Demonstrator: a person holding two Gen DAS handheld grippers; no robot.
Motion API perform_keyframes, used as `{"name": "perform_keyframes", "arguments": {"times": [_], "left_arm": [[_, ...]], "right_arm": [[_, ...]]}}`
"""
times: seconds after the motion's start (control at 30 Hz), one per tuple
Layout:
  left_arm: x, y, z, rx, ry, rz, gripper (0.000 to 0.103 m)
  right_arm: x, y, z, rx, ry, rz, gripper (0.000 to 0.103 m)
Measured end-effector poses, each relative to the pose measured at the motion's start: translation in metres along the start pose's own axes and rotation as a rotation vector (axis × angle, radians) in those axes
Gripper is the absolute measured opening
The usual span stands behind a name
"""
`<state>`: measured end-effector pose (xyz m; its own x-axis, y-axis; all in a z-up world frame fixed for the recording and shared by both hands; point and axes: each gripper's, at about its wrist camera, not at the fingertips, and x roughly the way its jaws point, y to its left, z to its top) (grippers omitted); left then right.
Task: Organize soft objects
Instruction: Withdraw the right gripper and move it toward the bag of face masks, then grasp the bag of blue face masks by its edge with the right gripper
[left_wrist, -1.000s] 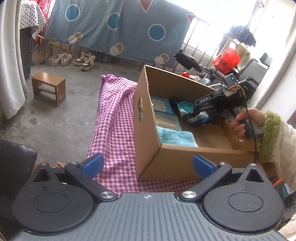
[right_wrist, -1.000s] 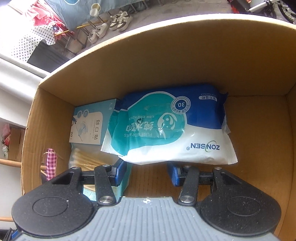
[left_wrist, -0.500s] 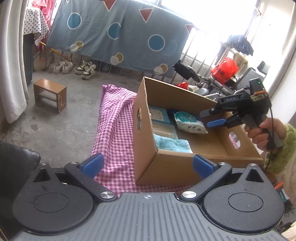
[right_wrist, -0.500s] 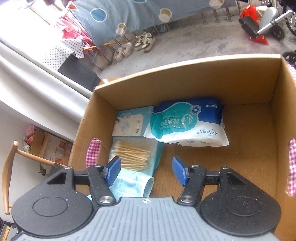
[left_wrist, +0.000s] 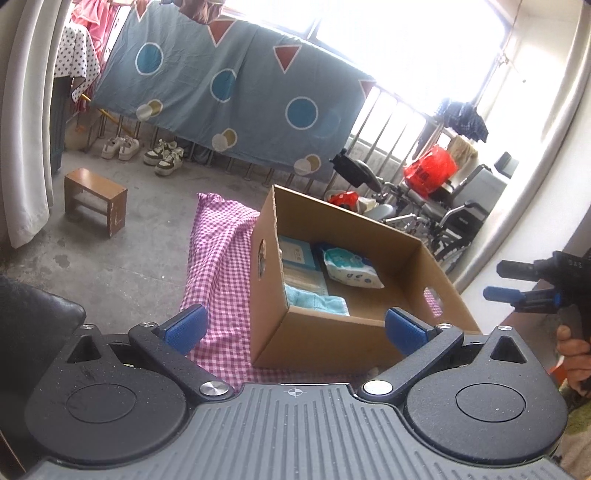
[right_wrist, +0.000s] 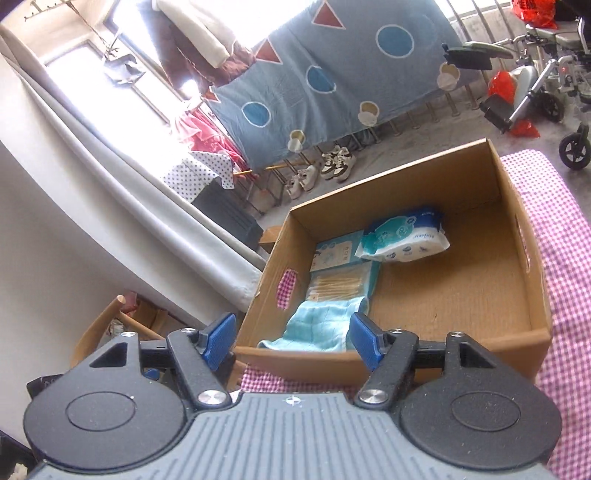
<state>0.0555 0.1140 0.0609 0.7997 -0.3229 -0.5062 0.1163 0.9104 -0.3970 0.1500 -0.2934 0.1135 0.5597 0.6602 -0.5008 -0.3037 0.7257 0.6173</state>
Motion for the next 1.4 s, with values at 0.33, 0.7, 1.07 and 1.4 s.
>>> {"name": "perform_keyframes", "arguments": {"times": [0.33,0.7,1.07,1.4], "left_arm": [[0.028,-0.022,-0.044,0.144,0.164,0.066,0.103],[0.065,-0.025,-0.085,0.148,0.339,0.096,0.101],[0.081,-0.041,-0.085,0.155,0.374,0.125,0.101],[0.081,-0.041,-0.087,0.156,0.396,0.097,0.102]], "right_arm": [[0.031,-0.019,-0.139,0.141,0.116,0.041,0.072],[0.033,-0.062,-0.188,0.133,0.174,-0.142,0.070],[0.032,-0.121,-0.155,0.200,0.096,-0.143,0.070],[0.022,-0.113,-0.169,0.250,0.107,-0.186,0.071]]}}
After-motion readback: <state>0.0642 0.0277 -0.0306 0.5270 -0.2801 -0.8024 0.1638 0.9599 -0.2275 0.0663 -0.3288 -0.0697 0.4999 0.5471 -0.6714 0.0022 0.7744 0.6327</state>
